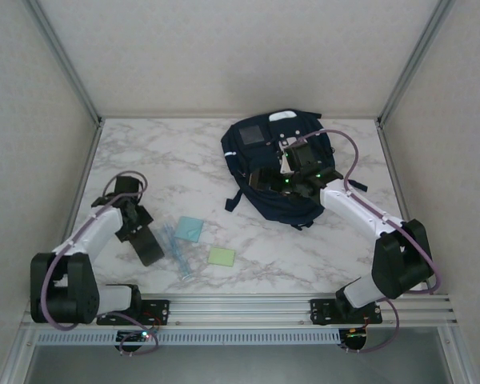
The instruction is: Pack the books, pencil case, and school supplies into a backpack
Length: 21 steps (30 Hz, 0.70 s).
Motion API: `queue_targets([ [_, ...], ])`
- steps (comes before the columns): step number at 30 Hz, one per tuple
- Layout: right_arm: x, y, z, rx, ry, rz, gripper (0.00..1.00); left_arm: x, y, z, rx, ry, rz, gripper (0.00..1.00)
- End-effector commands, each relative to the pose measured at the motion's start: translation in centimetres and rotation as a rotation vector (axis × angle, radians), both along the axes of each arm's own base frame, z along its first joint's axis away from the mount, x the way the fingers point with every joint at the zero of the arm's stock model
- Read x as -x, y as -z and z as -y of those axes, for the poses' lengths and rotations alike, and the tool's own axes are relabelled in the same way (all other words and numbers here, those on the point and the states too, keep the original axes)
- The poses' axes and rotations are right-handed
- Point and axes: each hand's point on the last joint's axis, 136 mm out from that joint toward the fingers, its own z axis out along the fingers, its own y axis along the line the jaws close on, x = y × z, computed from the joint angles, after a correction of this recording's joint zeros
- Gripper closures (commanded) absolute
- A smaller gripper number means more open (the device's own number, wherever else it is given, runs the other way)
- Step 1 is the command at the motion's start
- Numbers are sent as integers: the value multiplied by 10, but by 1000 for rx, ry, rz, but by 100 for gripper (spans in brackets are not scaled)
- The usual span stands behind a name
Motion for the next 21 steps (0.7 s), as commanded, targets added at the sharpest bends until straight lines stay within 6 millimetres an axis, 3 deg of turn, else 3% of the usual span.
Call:
queue_targets([
  [1,8,-6,-33,-105,-125,10,1,-34,-53,12,81,-20,175,43],
  [6,17,-21,-70,-220,-238,41,1,-77,-90,55,234,-5,325,44],
  [9,25,-29,-98,-284,-307,58,1,-95,-104,91,297,48,366,44],
  [13,33,-25,-131,-304,-361,51,1,-109,-115,132,378,110,396,44],
  [18,31,-14,-155,-333,-368,69,2,-111,-119,149,414,131,403,43],
  [21,41,-10,-176,-353,-412,78,3,-110,-119,156,440,128,407,43],
])
